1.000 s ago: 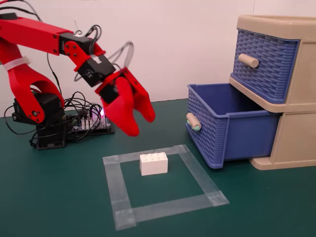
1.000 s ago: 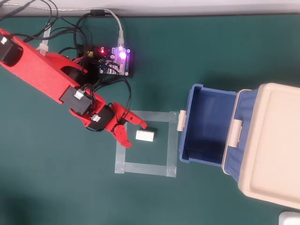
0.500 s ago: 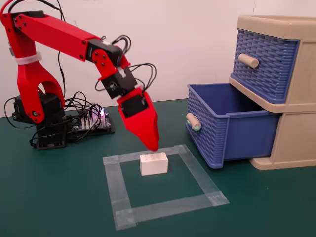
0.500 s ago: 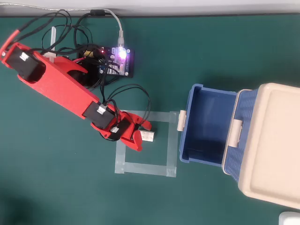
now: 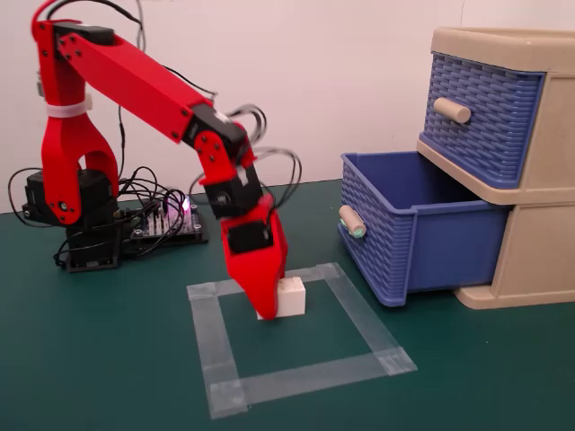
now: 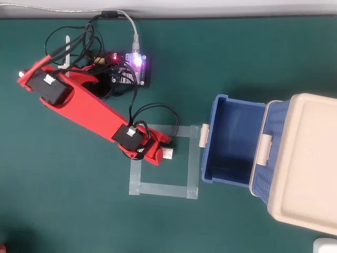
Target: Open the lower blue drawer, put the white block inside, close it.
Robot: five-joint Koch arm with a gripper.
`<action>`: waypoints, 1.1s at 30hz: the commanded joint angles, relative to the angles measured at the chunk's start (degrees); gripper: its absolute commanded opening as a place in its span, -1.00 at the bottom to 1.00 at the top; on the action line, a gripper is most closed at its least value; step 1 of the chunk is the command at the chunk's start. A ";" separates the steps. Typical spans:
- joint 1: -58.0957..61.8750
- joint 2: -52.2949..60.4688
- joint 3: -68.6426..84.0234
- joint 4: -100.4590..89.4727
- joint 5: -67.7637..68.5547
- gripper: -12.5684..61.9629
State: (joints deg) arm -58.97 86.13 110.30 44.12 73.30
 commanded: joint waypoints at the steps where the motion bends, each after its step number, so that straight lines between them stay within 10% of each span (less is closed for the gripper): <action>1: -0.26 0.79 -1.76 -0.18 0.79 0.07; 10: 0.79 1.76 -1.32 -0.18 1.76 -0.88; 17: 1.85 8.79 -1.67 0.26 8.96 -0.88; 24: 0.79 29.53 -5.80 0.09 48.60 -0.88; 33: -18.98 7.47 -39.55 -0.09 91.32 -0.88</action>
State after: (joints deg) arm -76.55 95.54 74.79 44.12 158.47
